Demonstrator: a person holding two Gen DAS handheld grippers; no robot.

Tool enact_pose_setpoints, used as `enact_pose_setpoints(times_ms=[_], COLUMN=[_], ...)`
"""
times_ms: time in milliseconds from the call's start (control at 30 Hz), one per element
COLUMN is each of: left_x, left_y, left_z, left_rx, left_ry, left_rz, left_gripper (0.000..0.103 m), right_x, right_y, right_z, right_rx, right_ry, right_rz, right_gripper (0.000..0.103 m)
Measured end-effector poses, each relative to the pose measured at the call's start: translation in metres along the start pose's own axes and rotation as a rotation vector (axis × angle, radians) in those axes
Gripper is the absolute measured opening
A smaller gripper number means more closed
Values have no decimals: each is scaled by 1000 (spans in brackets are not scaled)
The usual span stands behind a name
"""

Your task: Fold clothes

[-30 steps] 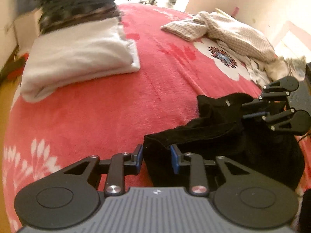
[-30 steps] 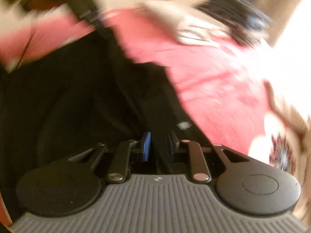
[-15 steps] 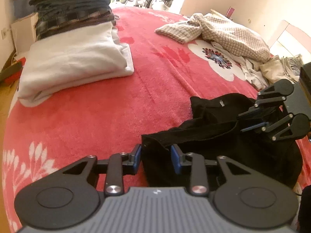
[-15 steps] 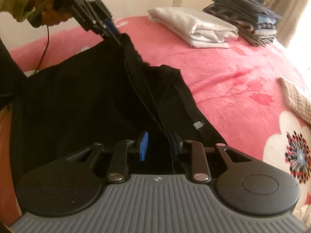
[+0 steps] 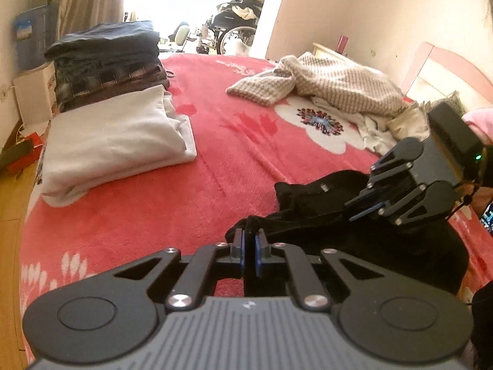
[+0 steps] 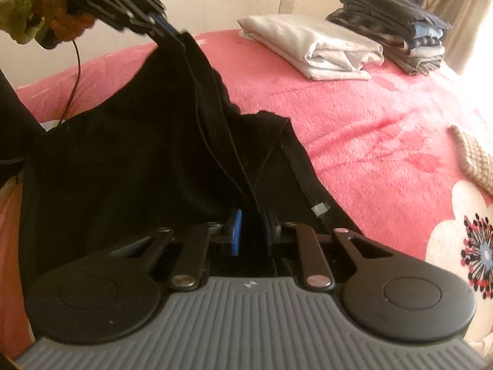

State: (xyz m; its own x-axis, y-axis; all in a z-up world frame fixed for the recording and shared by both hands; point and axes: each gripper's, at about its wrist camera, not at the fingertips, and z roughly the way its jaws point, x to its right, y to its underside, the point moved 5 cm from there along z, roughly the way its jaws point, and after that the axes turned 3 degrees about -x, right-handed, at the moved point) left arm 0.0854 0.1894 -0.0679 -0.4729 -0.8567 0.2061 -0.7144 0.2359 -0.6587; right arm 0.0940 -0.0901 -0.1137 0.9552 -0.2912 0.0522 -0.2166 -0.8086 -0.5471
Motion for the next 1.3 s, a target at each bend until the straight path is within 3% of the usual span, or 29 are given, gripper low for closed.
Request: enact_pose_setpoints(times_ms=[267, 400, 533, 833, 1300], left_x=[-1, -2, -5, -3, -6], left_y=[1, 5, 6, 6, 6], left_z=[3, 6, 6, 4, 6], left_rx=[-12, -21, -22, -14, -21], left_ry=[-14, -22, -24, -31, -23], left_rz=[-7, -9, -21, -21, -43], left_gripper=[7, 8, 8, 8, 9], right_x=[4, 1, 0, -5, 2], right_y=[-2, -3, -3, -1, 7], right_z=[11, 5, -6, -16, -4], right_rx=[-11, 5, 34, 58, -14], right_ry=[-24, -6, 27, 41, -7], right_rz=[11, -6, -11, -9, 55], right_gripper=[20, 5, 1, 1, 6])
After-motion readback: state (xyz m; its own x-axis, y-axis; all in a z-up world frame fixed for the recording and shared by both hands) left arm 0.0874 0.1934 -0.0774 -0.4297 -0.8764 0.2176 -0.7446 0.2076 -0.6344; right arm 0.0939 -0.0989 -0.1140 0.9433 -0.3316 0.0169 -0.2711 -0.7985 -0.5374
